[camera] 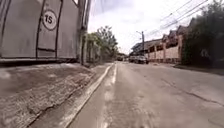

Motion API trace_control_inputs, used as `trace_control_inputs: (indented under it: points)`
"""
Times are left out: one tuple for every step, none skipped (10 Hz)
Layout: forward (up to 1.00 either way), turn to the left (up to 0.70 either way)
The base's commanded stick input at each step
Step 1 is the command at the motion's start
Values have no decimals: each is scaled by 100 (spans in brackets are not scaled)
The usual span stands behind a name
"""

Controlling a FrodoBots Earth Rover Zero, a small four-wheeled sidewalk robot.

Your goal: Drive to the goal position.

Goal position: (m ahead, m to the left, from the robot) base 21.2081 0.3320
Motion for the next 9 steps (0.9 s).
trace_control_inputs:
  points:
    - [70, 0]
    - [70, 0]
    - [70, 0]
    - [70, 0]
    - [70, 0]
    - [70, 0]
    - [70, 0]
    - [70, 0]
    - [70, -16]
